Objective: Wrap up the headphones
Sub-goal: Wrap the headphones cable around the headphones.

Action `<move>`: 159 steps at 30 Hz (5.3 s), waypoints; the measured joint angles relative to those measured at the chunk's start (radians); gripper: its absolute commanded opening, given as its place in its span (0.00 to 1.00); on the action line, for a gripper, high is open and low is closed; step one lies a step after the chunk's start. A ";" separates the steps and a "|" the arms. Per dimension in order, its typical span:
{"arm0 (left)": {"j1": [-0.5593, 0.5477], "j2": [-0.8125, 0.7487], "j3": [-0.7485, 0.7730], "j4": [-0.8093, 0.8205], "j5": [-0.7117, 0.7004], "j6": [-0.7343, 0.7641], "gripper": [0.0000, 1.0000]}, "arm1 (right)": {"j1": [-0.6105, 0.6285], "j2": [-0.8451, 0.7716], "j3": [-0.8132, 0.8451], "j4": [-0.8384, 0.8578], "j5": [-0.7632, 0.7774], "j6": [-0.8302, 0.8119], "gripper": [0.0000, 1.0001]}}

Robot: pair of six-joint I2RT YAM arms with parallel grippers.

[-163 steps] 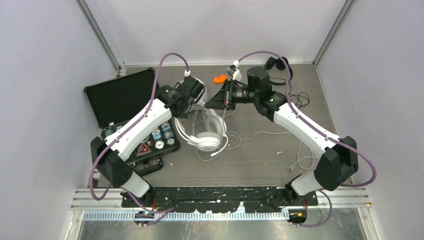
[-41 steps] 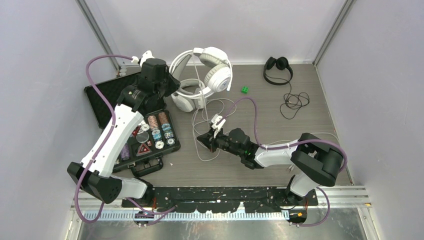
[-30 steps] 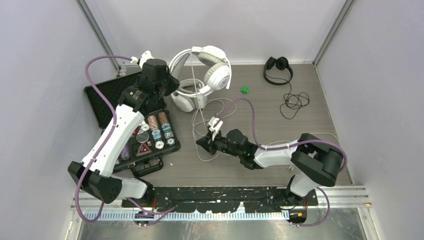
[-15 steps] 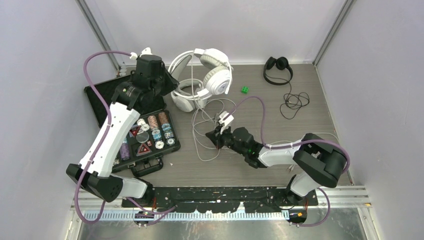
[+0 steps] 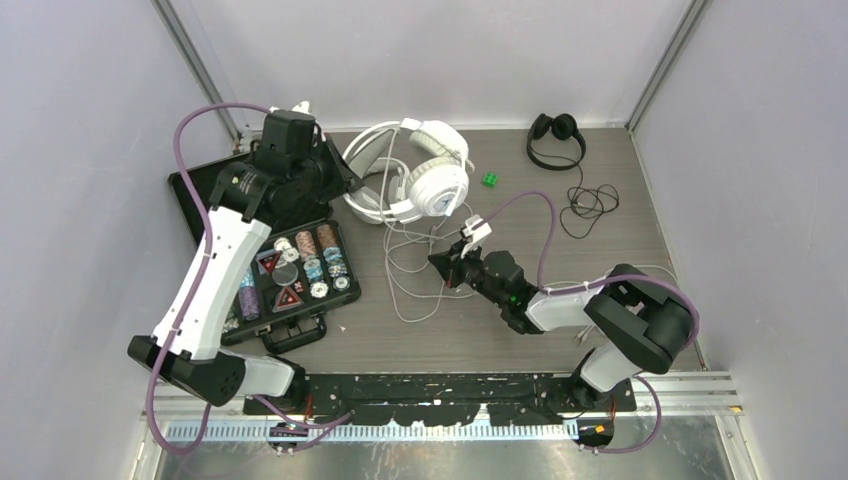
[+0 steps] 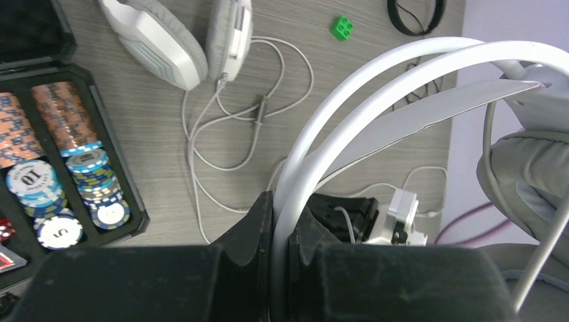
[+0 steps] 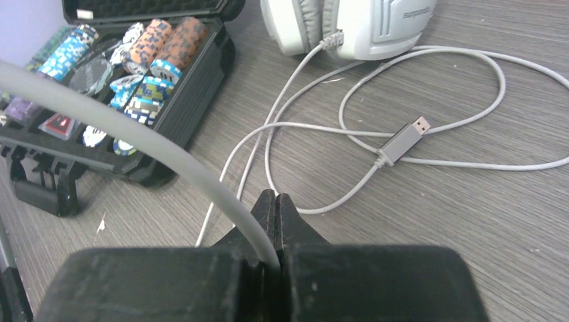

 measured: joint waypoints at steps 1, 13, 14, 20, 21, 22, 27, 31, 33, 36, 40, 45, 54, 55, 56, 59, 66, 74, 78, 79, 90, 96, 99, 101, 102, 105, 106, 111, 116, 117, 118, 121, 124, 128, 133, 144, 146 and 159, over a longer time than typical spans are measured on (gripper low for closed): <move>0.002 -0.001 0.000 0.000 0.022 -0.003 0.00 | -0.011 0.000 -0.004 0.011 -0.003 0.011 0.00; 0.067 -0.080 -0.083 0.080 0.163 -0.151 0.00 | -0.028 0.000 -0.005 0.070 -0.026 0.048 0.00; 0.072 -0.085 -0.083 0.082 0.144 -0.160 0.00 | -0.028 0.000 -0.005 0.075 -0.026 0.050 0.00; 0.079 -0.114 -0.079 0.085 0.015 -0.174 0.00 | -0.028 0.000 -0.019 0.096 -0.022 0.061 0.00; 0.079 -0.114 -0.075 0.085 -0.005 -0.171 0.00 | -0.028 0.001 -0.021 0.097 -0.021 0.061 0.00; 0.079 -0.112 -0.069 0.085 -0.028 -0.169 0.00 | -0.028 0.003 -0.021 0.098 -0.020 0.062 0.00; 0.079 -0.111 -0.062 0.085 -0.113 -0.156 0.00 | -0.028 0.016 -0.022 0.114 -0.009 0.065 0.00; 0.083 -0.098 -0.053 0.086 -0.175 -0.117 0.00 | -0.028 0.016 -0.030 0.121 -0.006 0.065 0.00; 0.090 -0.092 -0.052 0.087 -0.192 -0.106 0.00 | -0.028 0.018 -0.033 0.123 -0.006 0.065 0.00; 0.098 -0.083 -0.052 0.087 -0.216 -0.093 0.00 | -0.028 0.023 -0.037 0.128 -0.006 0.065 0.00; 0.100 -0.078 -0.050 0.087 -0.245 -0.078 0.00 | -0.028 0.034 -0.043 0.134 -0.003 0.066 0.00; 0.113 -0.071 -0.041 0.090 -0.241 -0.066 0.00 | -0.028 0.045 -0.044 0.138 -0.003 0.066 0.00; 0.129 -0.060 -0.031 0.130 0.132 -0.109 0.00 | -0.043 0.068 -0.035 0.141 -0.015 0.081 0.00; 0.128 -0.056 -0.032 0.129 0.185 -0.101 0.00 | -0.053 0.068 -0.027 0.138 -0.024 0.089 0.00; 0.128 -0.053 -0.035 0.131 0.235 -0.085 0.00 | -0.063 0.068 -0.020 0.136 -0.029 0.093 0.00; 0.128 -0.048 -0.066 0.126 0.364 -0.032 0.00 | -0.097 0.059 0.016 0.103 -0.060 0.102 0.00; 0.128 -0.034 -0.154 0.125 0.586 0.090 0.00 | -0.157 0.030 0.050 0.037 -0.116 0.128 0.00; 0.129 -0.032 -0.154 0.092 0.563 0.431 0.00 | -0.227 -0.132 0.082 -0.157 -0.196 0.177 0.00; 0.101 -0.032 -0.154 0.092 0.531 0.597 0.00 | -0.239 -0.265 0.104 -0.304 -0.241 0.185 0.00; 0.071 -0.032 -0.154 0.093 0.510 0.666 0.00 | -0.240 -0.297 0.114 -0.350 -0.254 0.185 0.00; -0.198 -0.043 -0.199 0.101 0.253 1.152 0.00 | -0.242 -0.526 0.244 -0.848 -0.399 0.156 0.00; -0.217 -0.068 -0.246 0.166 0.114 1.225 0.00 | -0.242 -0.570 0.353 -1.090 -0.481 0.143 0.00; -0.225 -0.091 -0.279 0.213 0.074 1.224 0.00 | -0.242 -0.564 0.403 -1.162 -0.510 0.144 0.00; -0.229 -0.105 -0.289 0.227 0.049 1.217 0.00 | -0.242 -0.556 0.428 -1.187 -0.532 0.151 0.00; -0.229 -0.110 -0.290 0.233 0.037 1.214 0.00 | -0.242 -0.550 0.439 -1.194 -0.545 0.161 0.00; -0.229 -0.124 -0.290 0.247 -0.002 1.193 0.00 | -0.242 -0.535 0.461 -1.198 -0.584 0.199 0.00; -0.229 -0.127 -0.291 0.248 -0.014 1.186 0.00 | -0.242 -0.528 0.467 -1.196 -0.601 0.214 0.00; -0.230 -0.138 -0.303 0.253 -0.084 1.127 0.00 | -0.243 -0.485 0.480 -1.125 -0.681 0.316 0.00; -0.232 -0.154 -0.335 0.262 -0.135 1.086 0.00 | -0.243 -0.442 0.481 -1.025 -0.738 0.422 0.02; -0.232 -0.159 -0.340 0.263 -0.141 1.083 0.00 | -0.243 -0.434 0.483 -1.012 -0.745 0.439 0.03; -0.233 -0.163 -0.344 0.263 -0.149 1.081 0.00 | -0.243 -0.426 0.486 -1.000 -0.751 0.456 0.03; -0.234 -0.171 -0.347 0.265 -0.183 1.061 0.00 | -0.243 -0.403 0.502 -0.964 -0.765 0.504 0.04; -0.235 -0.172 -0.347 0.267 -0.223 1.020 0.00 | -0.243 -0.375 0.518 -0.890 -0.782 0.575 0.06; -0.235 -0.171 -0.347 0.267 -0.267 0.941 0.00 | -0.240 -0.341 0.528 -0.830 -0.793 0.634 0.11; -0.235 -0.154 -0.345 0.265 -0.325 0.820 0.00 | -0.219 -0.298 0.554 -0.794 -0.789 0.671 0.13; -0.235 -0.083 -0.291 0.221 -0.453 0.536 0.00 | -0.132 -0.274 0.629 -0.822 -0.708 0.635 0.12; -0.235 -0.083 -0.291 0.221 -0.481 0.491 0.00 | -0.111 -0.275 0.642 -0.844 -0.680 0.605 0.12; -0.236 -0.060 -0.282 0.229 -0.531 0.200 0.00 | 0.006 -0.275 0.650 -0.952 -0.511 0.452 0.11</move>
